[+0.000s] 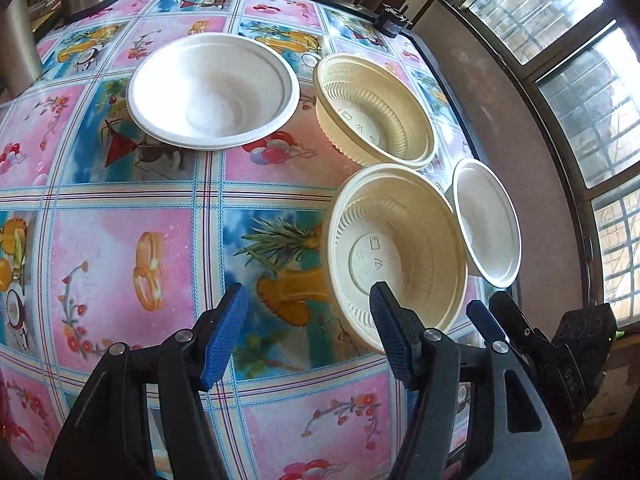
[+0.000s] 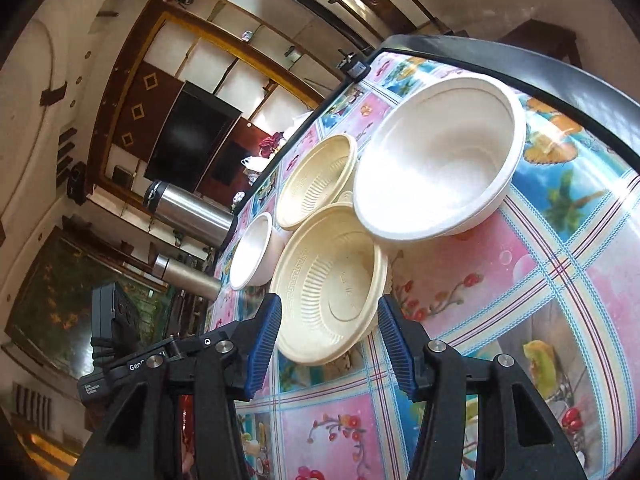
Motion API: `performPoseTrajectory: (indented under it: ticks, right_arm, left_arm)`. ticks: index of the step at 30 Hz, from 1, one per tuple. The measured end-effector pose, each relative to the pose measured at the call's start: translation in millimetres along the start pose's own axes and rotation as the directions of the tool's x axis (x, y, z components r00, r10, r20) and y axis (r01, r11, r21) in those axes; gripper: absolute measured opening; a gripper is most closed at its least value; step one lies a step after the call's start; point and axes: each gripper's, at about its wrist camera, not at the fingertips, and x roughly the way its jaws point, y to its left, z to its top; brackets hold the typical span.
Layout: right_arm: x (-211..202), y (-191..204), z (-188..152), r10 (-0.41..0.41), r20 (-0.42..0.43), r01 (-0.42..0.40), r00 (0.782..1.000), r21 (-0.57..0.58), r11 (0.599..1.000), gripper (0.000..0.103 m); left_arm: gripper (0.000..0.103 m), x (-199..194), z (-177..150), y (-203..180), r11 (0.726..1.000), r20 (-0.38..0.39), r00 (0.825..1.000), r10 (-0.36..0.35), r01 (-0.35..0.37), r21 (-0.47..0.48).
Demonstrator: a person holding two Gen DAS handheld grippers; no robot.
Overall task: Organize plates and bowls
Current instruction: 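Reach the left tool to the cream ribbed bowl and grip its rim, then carry the cream bowl with the left tool onto the red plate stack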
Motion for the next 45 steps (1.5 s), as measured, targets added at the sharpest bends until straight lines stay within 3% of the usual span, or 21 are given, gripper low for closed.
performPoseTrajectory:
  ticks: [5,13,20,22,28,32,34,36,40,45]
  right_arm:
    - [20.7,-12.4,8.7,-0.007,-0.006,0.008,1.0,0.062,0.998,0.053]
    - [36.3,-23.6,12.4,-0.028,-0.012,0.029,1.0,0.068,0.997,0.047]
    - [39.2,-26.2,10.7,-0.029,-0.015,0.03,0.999,0.059,0.998,0.046]
    - [37.8,-26.5,8.4,-0.031,-0.014,0.032,0.999,0.061,0.998,0.046]
    - [40.3,-27.0,7.3,-0.043,-0.009,0.043,0.999,0.057,0.997,0.044]
    - [39.8,-26.5,6.5,-0.064,0.006,0.063,0.998,0.048,0.997,0.04]
    - [41.4,-25.5,5.6,-0.073,0.006,0.072,0.997,0.041,0.997,0.031]
    - [43.5,-24.8,4.9,-0.079,0.006,0.079,0.997,0.035,0.996,0.021]
    - [44.2,-24.8,4.6,-0.07,0.015,0.069,0.997,0.024,0.997,0.012]
    - [43.9,-23.4,3.6,-0.07,0.024,0.07,0.997,0.015,0.997,0.011]
  left_arm:
    - [0.062,10.9,7.1,-7.1,1.0,-0.021,1.0,-0.006,0.006,0.001]
    - [0.062,21.0,11.5,-18.3,0.999,-0.029,0.999,-0.036,0.036,0.004]
    - [0.062,16.0,13.3,-24.8,0.999,0.056,0.998,0.034,-0.036,0.027]
    - [0.058,17.5,14.2,-26.0,0.999,0.053,0.998,0.03,-0.032,0.038]
    - [0.023,27.8,11.8,-26.6,0.997,0.037,0.998,0.057,-0.059,0.057]
    - [0.014,26.1,8.5,-24.3,0.996,0.055,0.996,0.063,-0.066,0.058]
    - [0.008,23.9,7.7,-22.6,0.997,0.065,0.996,0.059,-0.062,0.055]
    - [0.008,22.6,6.7,-21.3,0.997,0.067,0.996,0.054,-0.057,0.055]
    - [0.008,20.9,3.3,-21.5,0.996,0.074,0.996,0.048,-0.053,0.07]
    - [0.008,19.2,-1.0,-18.1,0.997,0.069,0.997,0.038,-0.042,0.064]
